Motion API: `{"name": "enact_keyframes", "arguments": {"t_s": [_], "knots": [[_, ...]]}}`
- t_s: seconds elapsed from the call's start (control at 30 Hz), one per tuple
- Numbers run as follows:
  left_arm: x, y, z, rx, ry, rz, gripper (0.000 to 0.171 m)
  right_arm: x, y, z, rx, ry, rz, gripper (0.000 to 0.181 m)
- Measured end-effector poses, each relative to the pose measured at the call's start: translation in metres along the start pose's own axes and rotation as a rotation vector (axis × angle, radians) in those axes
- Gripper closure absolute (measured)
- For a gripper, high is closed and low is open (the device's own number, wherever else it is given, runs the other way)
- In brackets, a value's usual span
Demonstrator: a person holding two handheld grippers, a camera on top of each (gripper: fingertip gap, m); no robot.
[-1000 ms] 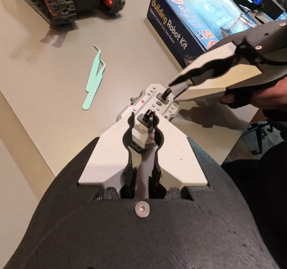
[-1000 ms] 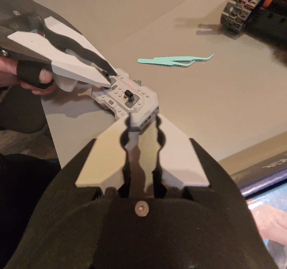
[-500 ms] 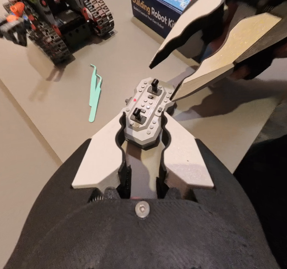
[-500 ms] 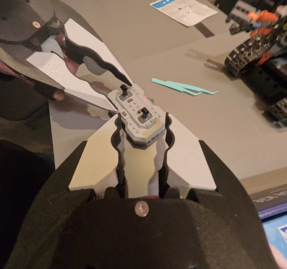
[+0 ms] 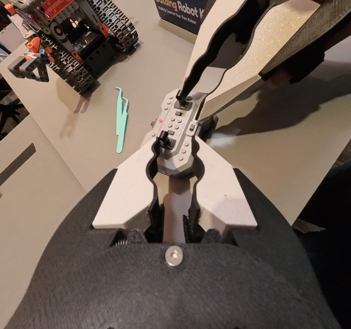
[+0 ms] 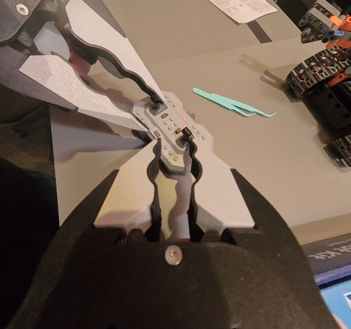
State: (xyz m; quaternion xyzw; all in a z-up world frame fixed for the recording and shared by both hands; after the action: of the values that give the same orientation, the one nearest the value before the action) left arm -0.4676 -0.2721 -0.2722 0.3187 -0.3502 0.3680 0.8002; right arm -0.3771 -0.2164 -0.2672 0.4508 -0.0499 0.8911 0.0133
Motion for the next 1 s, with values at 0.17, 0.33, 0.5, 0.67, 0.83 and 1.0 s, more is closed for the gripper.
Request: {"name": "enact_keyframes", "arguments": {"t_s": [0.17,0.33,0.5,0.67,0.83,1.0], "knots": [[0.001,0.005,0.001,0.027,-0.006,0.011,0.161,-0.001,-0.001,0.0,0.0,-0.003,-0.027,0.155],[0.003,0.004,0.003,0.02,-0.013,0.046,0.141,0.001,-0.004,0.004,0.001,-0.016,-0.061,0.153],[0.002,0.013,0.01,0.022,-0.022,0.141,0.143,0.004,-0.008,0.01,0.029,-0.06,-0.157,0.158],[0.002,0.01,0.006,0.007,-0.005,0.145,0.157,0.004,-0.007,0.006,0.038,-0.045,-0.154,0.166],[0.003,0.003,0.003,-0.034,-0.022,0.165,0.166,0.001,-0.003,0.009,0.042,-0.023,-0.151,0.181],[0.006,-0.004,0.003,-0.126,-0.041,0.17,0.165,0.005,-0.004,0.044,-0.006,-0.056,-0.195,0.163]]}}
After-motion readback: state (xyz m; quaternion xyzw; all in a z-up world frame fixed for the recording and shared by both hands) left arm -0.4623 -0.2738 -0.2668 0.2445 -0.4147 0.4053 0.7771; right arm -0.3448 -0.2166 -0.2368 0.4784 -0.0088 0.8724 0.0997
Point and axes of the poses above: each gripper's, where its closed fingertips meet, z back along the fingers, x out of its top, y = z × x across the jaws, the point moved 6 cm from there along z, back along the fingers
